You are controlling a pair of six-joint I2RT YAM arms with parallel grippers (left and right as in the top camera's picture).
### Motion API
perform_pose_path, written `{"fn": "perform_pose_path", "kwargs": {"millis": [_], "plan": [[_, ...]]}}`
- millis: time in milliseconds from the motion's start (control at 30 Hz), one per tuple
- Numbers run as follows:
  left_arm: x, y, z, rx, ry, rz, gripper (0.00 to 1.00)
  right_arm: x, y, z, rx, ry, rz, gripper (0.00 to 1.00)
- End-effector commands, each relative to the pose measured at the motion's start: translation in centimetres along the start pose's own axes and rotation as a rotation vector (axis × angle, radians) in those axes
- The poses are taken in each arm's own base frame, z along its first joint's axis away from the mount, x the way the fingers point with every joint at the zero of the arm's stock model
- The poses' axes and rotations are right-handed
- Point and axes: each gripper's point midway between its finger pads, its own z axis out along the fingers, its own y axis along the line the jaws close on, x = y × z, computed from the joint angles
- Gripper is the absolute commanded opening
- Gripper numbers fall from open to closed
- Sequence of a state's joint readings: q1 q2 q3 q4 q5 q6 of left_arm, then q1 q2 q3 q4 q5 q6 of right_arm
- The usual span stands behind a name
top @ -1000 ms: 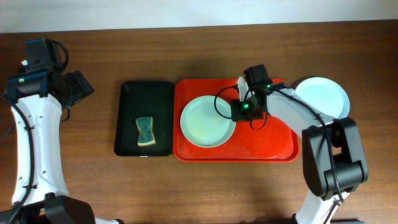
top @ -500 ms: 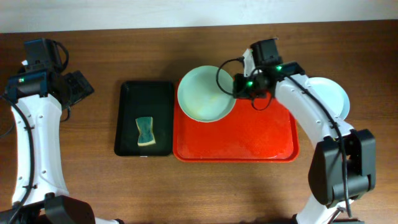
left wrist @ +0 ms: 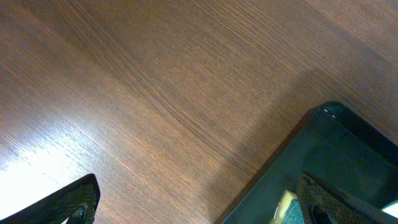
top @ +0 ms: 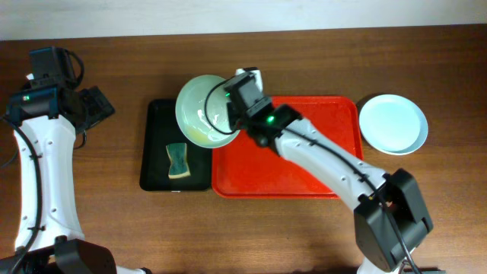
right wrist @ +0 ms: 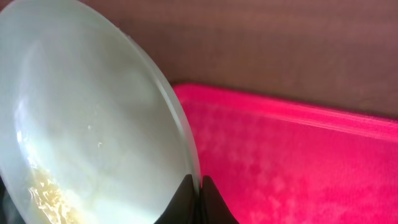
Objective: Clean dirty plates on tray and stack at the side
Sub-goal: 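Lift the blue-green plate by its rim with the right gripper, tilting it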
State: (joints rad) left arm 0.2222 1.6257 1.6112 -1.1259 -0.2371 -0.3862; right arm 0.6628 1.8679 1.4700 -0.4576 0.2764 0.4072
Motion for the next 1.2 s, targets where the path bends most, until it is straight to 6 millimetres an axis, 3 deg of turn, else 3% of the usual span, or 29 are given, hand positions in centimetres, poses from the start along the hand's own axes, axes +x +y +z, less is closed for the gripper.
{"fn": "perform_pose_path", "kwargs": {"millis": [0,67,233,367,533,733,1167], "plan": [[-0.4,0.3,-0.6,-0.008,-0.02,-0.011,0.99,-3.1,0.3,-2.4,0.193,-0.186,-0.143,0.04],[-0.4,0.3,-0.6,-0.008,-0.02,-0.011,0.99,-3.9,1.1,-3.7,0.265,-0.255,-0.232,0.04],[-0.4,0.3,-0.6,-0.008,-0.02,-0.011,0.99,-6.7,4.8,-9.0,0.491,-0.459,-0.514,0.04],[-0.4,0.3,-0.6,-0.008,-0.02,-0.011,0.99,-8.2,7.6,-12.0,0.546,-0.547,-0.664,0.04],[-0.4,0.3,-0.6,-0.008,-0.02,-0.011,0.99,-9.6,9.8,-14.6,0.583,-0.62,-0.784,0.04],[-0.4,0.3,-0.6,-0.008,-0.02,-0.011,0.99,-10.6,10.2,-15.9,0.621,-0.656,-0.837,0.04],[-0.4,0.3,-0.6,-0.008,-0.02,-0.011,0.99,-10.7,10.2,-16.0,0.621,-0.658,-0.835,0.04]]}}
